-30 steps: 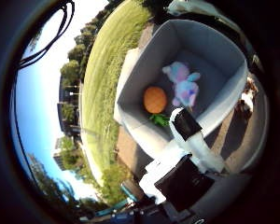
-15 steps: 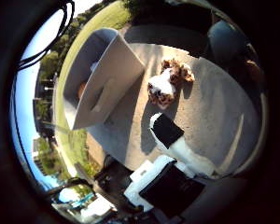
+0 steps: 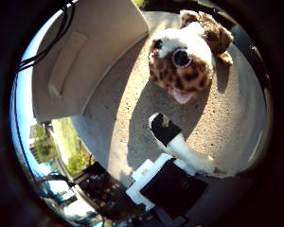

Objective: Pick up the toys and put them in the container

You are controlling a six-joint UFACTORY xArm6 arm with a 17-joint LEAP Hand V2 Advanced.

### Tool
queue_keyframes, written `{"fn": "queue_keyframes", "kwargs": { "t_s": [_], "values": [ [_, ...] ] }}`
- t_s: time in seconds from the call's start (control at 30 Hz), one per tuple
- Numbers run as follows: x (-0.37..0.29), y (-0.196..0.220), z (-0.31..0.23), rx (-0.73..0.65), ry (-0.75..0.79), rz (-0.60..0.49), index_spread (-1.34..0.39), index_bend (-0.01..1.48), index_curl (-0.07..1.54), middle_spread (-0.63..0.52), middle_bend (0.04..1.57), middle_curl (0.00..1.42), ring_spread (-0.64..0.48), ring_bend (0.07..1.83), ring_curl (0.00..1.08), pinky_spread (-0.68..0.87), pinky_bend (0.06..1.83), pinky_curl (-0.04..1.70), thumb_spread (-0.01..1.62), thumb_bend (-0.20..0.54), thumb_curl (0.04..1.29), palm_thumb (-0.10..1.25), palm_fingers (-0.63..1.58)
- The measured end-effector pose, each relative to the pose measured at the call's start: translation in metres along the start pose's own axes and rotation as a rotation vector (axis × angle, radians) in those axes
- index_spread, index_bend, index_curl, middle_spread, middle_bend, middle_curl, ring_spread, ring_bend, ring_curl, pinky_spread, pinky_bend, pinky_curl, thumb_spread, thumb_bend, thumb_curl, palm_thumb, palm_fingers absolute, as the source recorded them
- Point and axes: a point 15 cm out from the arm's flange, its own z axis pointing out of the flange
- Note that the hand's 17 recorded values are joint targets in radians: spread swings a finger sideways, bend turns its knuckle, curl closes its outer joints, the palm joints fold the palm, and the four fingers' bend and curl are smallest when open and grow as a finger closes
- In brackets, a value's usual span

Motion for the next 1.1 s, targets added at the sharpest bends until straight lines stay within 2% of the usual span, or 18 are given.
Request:
{"fn": "queue_keyframes", "kwargs": {
  "t_s": [0.17, 0.47, 0.7, 0.8, 0.87, 0.97, 1.1],
  "values": [
    [-0.015, -0.014, 0.000, 0.013, 0.016, -0.028, -0.12, 0.16, 0.24, 0.04, 0.21, 0.38, 0.30, 0.50, 0.29, 0.52, 0.62, 0.34, 1.00, -0.035, 0.30, 0.43, 0.29],
    [-0.003, -0.009, 0.006, -0.034, 0.131, -0.034, -0.09, 0.22, 0.27, 0.00, 0.21, 0.38, 0.33, 0.53, 0.29, 0.55, 0.57, 0.28, 1.00, -0.042, 0.30, 0.42, 0.47],
    [-0.004, -0.001, 0.018, -0.055, 0.128, -0.040, -0.16, 0.26, 0.29, -0.05, 0.25, 0.38, 0.33, 0.67, 0.31, 0.56, 0.52, 0.22, 0.99, -0.045, 0.28, 0.32, 0.79],
    [-0.005, -0.001, 0.019, -0.060, 0.134, -0.053, -0.22, 0.30, 0.29, -0.06, 0.35, 0.41, 0.28, 0.67, 0.30, 0.57, 0.62, 0.22, 1.00, -0.042, 0.28, 0.30, 1.12],
    [-0.005, 0.000, 0.019, -0.068, 0.142, -0.068, -0.29, 0.44, 0.35, -0.06, 0.49, 0.47, 0.25, 0.72, 0.34, 0.56, 0.72, 0.27, 1.00, -0.037, 0.28, 0.29, 1.41],
    [-0.006, 0.000, 0.017, -0.072, 0.144, -0.079, -0.34, 0.57, 0.42, -0.03, 0.72, 0.56, 0.20, 0.87, 0.41, 0.51, 0.87, 0.33, 1.01, -0.034, 0.28, 0.29, 1.47],
    [-0.003, 0.002, 0.013, -0.079, 0.145, -0.080, -0.42, 0.59, 0.48, -0.06, 0.95, 0.67, 0.11, 1.13, 0.51, 0.46, 1.08, 0.43, 1.03, -0.024, 0.29, 0.32, 1.27]
  ]
}}
